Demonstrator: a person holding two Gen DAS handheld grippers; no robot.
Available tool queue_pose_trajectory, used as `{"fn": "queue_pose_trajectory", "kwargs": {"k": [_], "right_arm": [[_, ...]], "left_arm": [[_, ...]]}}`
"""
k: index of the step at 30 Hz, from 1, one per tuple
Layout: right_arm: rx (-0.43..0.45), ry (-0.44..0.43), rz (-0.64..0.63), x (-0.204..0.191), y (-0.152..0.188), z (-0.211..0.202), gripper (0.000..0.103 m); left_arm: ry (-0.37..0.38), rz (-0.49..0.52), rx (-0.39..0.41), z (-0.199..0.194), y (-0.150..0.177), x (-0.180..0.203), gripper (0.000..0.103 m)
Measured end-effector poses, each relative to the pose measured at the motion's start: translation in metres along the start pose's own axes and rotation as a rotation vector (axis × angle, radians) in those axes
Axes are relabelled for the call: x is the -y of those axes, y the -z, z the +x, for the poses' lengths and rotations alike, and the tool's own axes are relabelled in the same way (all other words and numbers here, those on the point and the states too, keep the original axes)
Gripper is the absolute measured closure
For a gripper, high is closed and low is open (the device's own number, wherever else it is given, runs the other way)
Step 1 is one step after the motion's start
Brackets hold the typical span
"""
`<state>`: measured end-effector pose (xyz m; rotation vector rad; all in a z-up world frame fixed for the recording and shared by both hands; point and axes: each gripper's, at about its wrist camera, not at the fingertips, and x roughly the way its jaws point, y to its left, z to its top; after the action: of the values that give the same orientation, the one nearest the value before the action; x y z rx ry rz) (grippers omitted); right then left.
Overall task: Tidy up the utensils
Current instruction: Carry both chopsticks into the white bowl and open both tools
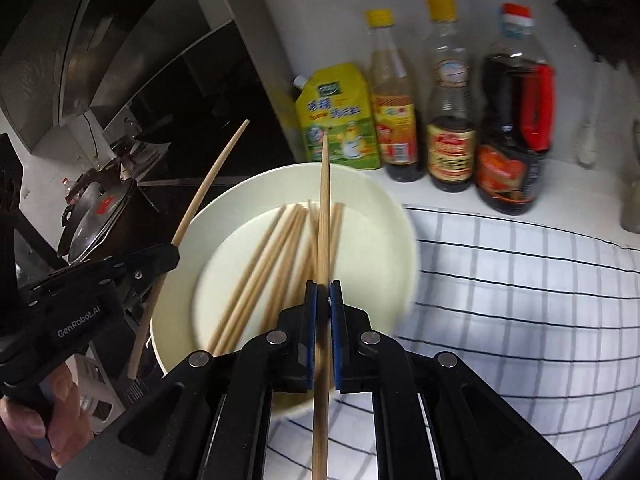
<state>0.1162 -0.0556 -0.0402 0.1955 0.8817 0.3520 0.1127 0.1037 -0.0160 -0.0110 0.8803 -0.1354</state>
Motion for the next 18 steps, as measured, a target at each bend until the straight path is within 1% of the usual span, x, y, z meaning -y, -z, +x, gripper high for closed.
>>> {"fn": "queue_pose_trajectory", "kwargs": {"k": [4,8,13,18], "right_arm": [[-0.042,-0.003,0.005,-0.015,-0.006,0.032,0.097],[-0.095,0.030,0.029,-0.017,-0.006,0.061,0.097],[-0.124,0.070,0.054,-0.014,-0.002,0.074,0.096],[-0.122,0.090,0.060,-0.012,0.000,0.075,0.096]], "left_arm": [[0.007,-0.004,-0.038,0.025,-0.004,-0.017,0.095],[0.004,0.004,-0.089,0.049,-0.001,-0.023,0.095],[0.011,0.000,-0.145,0.070,0.002,-0.029,0.095],[0.013,-0.001,-0.157,0.075,0.003,-0.034,0.095]]}}
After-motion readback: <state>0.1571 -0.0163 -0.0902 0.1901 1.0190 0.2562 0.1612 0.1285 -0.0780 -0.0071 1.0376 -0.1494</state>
